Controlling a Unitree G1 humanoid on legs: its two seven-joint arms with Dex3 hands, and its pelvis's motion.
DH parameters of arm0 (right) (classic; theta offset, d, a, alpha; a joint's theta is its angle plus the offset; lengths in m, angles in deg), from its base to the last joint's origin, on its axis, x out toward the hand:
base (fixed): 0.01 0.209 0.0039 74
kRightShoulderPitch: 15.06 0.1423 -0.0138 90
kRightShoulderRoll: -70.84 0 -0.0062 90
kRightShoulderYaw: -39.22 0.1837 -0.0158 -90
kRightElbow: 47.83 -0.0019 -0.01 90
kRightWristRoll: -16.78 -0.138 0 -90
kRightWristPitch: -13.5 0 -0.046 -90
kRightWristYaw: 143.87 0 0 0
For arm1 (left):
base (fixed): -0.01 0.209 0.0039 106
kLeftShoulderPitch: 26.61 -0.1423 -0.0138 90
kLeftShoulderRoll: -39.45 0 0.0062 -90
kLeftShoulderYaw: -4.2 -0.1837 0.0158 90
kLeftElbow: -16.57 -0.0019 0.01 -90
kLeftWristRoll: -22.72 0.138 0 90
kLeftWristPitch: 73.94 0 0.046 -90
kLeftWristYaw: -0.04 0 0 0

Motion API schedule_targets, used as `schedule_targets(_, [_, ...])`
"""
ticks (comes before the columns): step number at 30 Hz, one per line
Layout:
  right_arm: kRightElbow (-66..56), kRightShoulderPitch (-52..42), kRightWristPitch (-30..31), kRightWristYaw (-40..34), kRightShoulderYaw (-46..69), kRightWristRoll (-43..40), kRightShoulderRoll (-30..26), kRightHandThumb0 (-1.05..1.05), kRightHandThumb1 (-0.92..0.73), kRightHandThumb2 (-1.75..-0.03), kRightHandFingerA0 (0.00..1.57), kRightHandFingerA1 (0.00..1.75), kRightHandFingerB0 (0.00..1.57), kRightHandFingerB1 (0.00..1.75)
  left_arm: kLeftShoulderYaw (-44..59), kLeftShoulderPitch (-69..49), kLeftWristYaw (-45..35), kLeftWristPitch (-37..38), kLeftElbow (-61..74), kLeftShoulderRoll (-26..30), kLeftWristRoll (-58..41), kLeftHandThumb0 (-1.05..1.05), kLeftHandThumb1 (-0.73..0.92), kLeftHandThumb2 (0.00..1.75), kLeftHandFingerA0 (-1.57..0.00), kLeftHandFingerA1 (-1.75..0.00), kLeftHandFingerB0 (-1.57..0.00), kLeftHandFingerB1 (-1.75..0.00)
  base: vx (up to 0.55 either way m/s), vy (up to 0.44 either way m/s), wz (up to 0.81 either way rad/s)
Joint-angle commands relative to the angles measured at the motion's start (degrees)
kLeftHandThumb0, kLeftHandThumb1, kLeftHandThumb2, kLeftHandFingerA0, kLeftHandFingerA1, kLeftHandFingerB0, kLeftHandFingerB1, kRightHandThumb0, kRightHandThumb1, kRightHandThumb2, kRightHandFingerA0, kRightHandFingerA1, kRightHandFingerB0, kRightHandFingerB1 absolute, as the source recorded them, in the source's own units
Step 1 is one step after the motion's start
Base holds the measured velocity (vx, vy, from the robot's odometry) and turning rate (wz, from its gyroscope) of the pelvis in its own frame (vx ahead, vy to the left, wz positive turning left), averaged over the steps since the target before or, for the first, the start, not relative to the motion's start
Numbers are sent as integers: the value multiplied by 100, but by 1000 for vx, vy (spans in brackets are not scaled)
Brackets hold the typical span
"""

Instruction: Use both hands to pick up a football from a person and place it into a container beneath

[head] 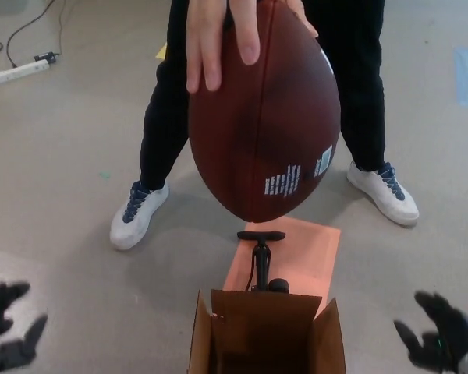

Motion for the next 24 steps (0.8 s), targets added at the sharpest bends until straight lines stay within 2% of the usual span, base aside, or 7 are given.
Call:
schedule_targets(1, [27, 194, -1366, -202, 534, -415, -113, -66, -92, -71, 31, 36, 0, 12, 305, 98, -482, 1262, -129, 167, -274, -83, 74, 86, -11, -31, -5, -20, 0, 0, 0])
schedule_targets(2, [-138, 173, -1513, -196, 698, -576, -82, -71, -91, -71, 28, 34, 0, 11, 390, 83, -579, 1345, -9, 117, -395, -79, 71, 105, -7, -33, -5, -23, 0, 0, 0])
schedule_targets(9, [-2187, -420, -1895, 46, 1104, -1050, 280, -75, -92, -76, 21, 33, 0, 1, 784, -317, -1178, 1583, 1200, -173, -1065, -87, 76, 107, -8, -23, -7, -15, 0, 0, 0])
schedule_targets(14, [-4200, -902, -1598, 115, 860, -1029, 561, -80, -92, -86, 18, 32, 0, 0, 630, -735, -1185, 768, 3451, -412, -1353, -79, 72, 107, -6, -27, 0, -24, 0, 0, 0])
schedule_targets(15, [-4402, -930, -1512, 120, 829, -1002, 610, -80, -92, -86, 18, 32, 0, 0, 626, -784, -1215, 668, 3699, -436, -1389, -81, 90, 69, -9, -24, -1, -19, 0, 0, 0])
schedule_targets(16, [-4680, -945, -1425, 158, 769, -1035, 686, -83, -92, -82, 18, 31, 0, 0, 566, -790, -1179, 654, 3967, -481, -1353, -89, 77, 110, -16, -33, 0, -17, 0, 0, 0])
schedule_targets(24, [-6005, -900, -755, 154, 371, -893, 1138, -84, -92, -75, 19, 30, 0, 0, 154, -761, -887, -152, 5836, -1008, -1344, -87, 75, 109, -9, -28, 0, -15, 0, 0, 0])
